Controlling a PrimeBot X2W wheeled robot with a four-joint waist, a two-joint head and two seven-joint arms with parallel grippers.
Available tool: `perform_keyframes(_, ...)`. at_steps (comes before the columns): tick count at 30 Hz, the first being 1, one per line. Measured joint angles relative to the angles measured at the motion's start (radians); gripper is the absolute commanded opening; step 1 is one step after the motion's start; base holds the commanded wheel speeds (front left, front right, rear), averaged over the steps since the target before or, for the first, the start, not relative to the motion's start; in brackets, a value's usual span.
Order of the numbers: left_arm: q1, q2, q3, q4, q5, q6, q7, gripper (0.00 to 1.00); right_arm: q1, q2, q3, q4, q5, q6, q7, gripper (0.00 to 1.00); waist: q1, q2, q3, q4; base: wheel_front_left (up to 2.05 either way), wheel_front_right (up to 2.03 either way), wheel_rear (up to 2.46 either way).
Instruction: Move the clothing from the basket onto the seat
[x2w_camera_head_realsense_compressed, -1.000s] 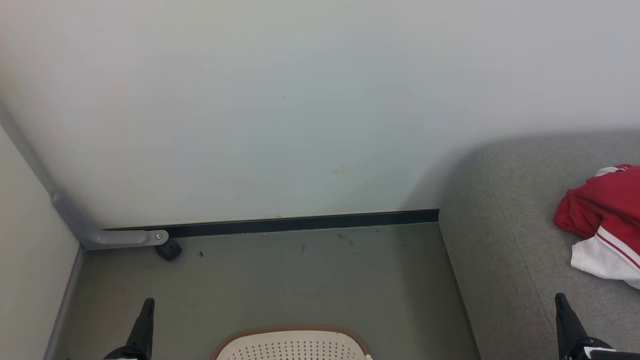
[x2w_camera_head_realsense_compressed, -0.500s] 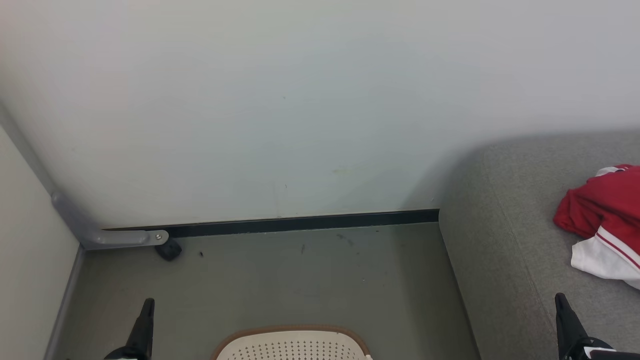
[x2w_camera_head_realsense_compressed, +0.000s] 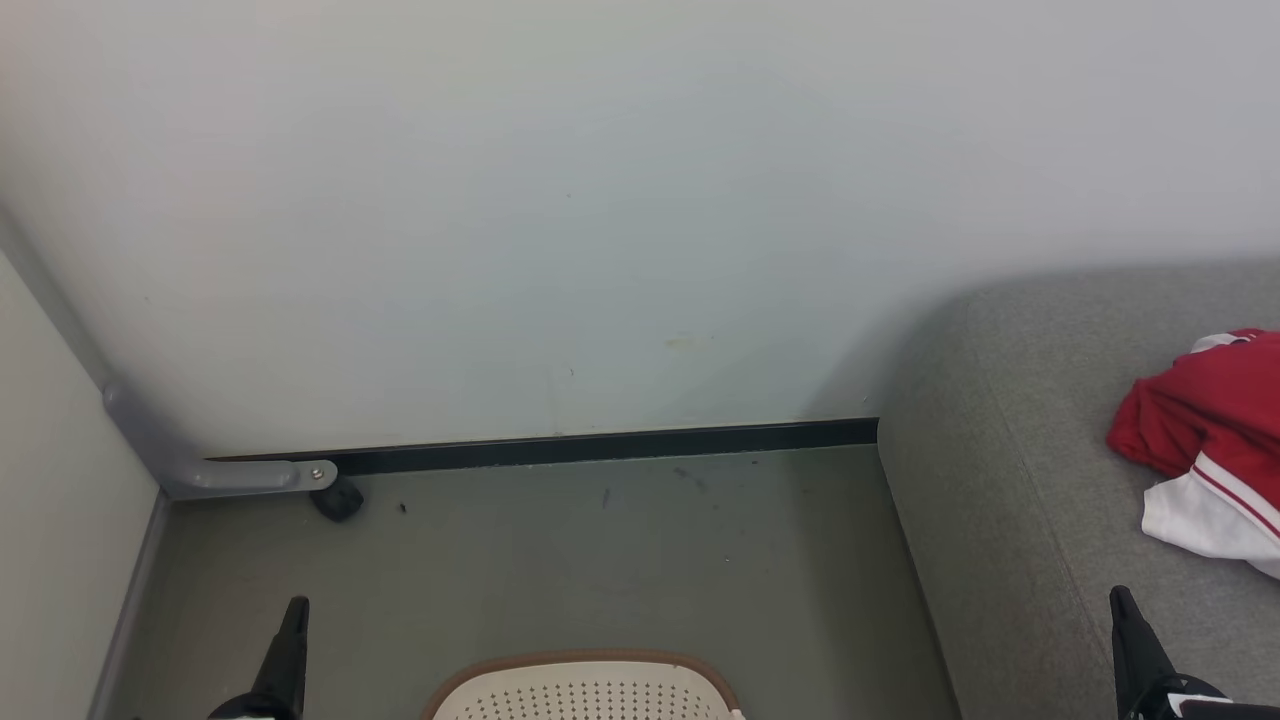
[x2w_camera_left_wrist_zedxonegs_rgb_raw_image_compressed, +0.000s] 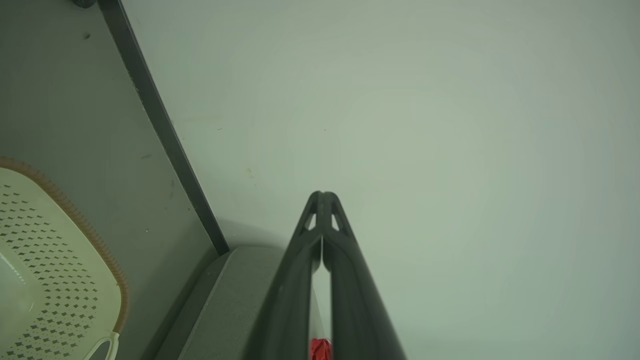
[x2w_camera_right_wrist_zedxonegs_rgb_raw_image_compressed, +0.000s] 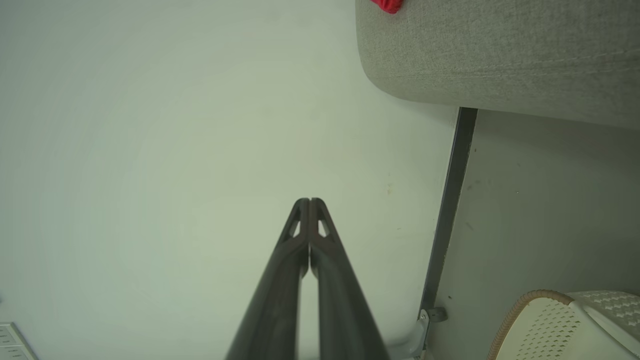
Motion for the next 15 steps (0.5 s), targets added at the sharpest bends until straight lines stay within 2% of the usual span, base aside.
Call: perform_keyframes(15, 0.0, 0.0, 0.0, 0.0, 0.0, 0.0, 0.0, 0.0, 0.0, 0.0, 0.0, 0.0, 0.0, 0.0, 0.0, 0.0, 0.0, 0.0, 0.0, 0.0, 0.0, 0.0, 0.0)
